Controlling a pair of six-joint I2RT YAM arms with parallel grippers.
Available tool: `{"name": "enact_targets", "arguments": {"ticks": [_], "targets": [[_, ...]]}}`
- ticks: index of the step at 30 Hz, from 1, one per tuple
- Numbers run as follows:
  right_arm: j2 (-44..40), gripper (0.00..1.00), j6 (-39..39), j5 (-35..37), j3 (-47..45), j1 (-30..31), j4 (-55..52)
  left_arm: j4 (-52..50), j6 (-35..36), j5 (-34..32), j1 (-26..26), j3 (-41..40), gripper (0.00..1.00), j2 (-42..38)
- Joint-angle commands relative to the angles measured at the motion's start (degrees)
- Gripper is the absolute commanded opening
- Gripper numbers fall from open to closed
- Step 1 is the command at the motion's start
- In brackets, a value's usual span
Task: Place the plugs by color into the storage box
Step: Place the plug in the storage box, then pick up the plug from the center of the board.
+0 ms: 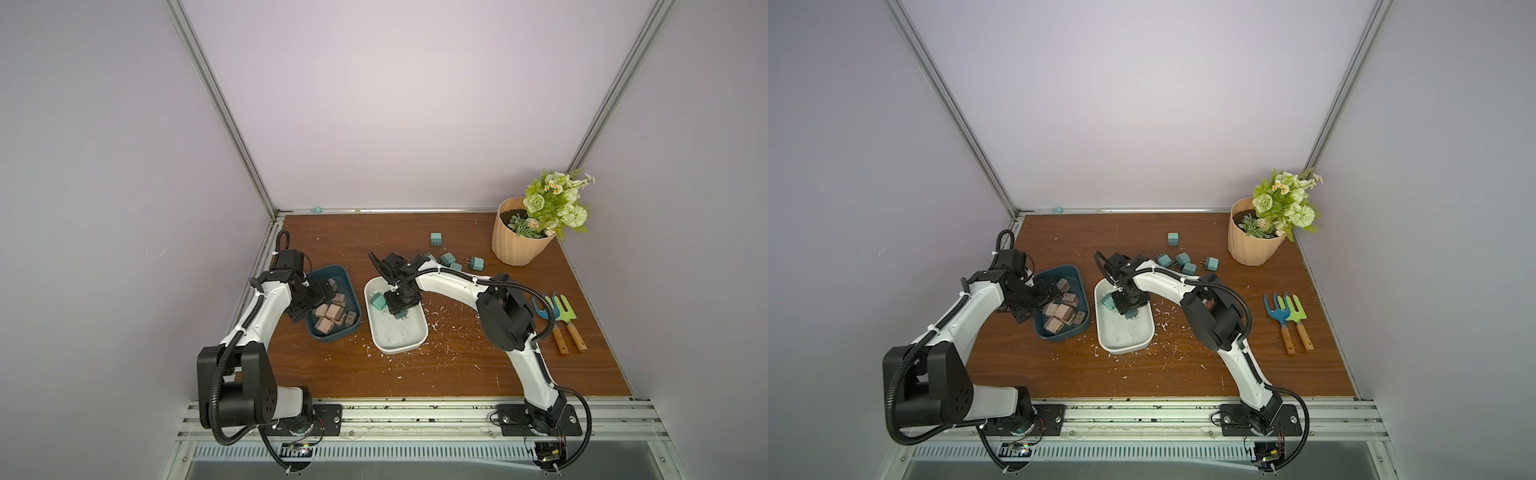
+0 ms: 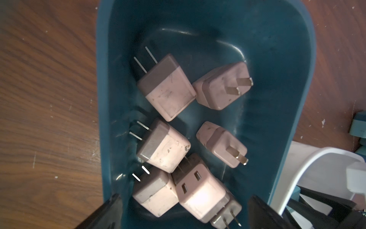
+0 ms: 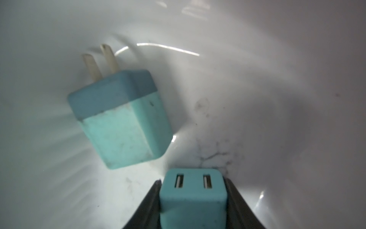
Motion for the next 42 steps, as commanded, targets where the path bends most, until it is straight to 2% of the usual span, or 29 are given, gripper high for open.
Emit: {"name": "enact_targets", "arguments": {"ticks": [1, 4, 8, 12, 20, 27, 36, 42], "targets": [[-1.5, 0.56, -1.0, -0.1, 3.6, 0.3, -2.4, -0.7, -1.2, -1.0, -0.4, -0.3, 1.0, -1.0], [-3.0, 0.67, -1.1, 0.6, 6.9, 0.2, -5.5, -0.7, -1.2, -1.1, -0.4, -0.1, 1.0, -1.0], [-5.1, 0.69, -1.0, 1.2, 16.0, -1.8, -11.6, -0.7, -1.2, -1.1, -0.4, 0.4, 1.0, -0.5], [-5.9, 0.7, -1.7, 4.5, 22.2, -7.1, -15.5, -0.6, -0.9, -1.4, -0.4, 0.7, 1.0, 0.0], [-1.1, 0.78, -6.0, 6.1, 21.2, -19.6, -14.5, -0.4, -0.4, -1.2, -0.4, 0.8, 1.0, -0.1], [3.2, 0.81, -3.2, 7.2, 18.5, -26.1, -10.1, -0.4, -0.6, -0.9, -0.4, -1.3, 1.0, -1.6], [8.4, 0.8, 1.8, 6.1, 17.3, -27.9, -6.9, -0.5, -0.4, -0.5, -0.4, -1.2, 1.0, -1.9], [5.6, 0.77, 2.8, 6.7, 9.7, -27.9, -3.7, -0.5, -0.3, -0.3, -0.3, -1.0, 1.0, -1.6]]}}
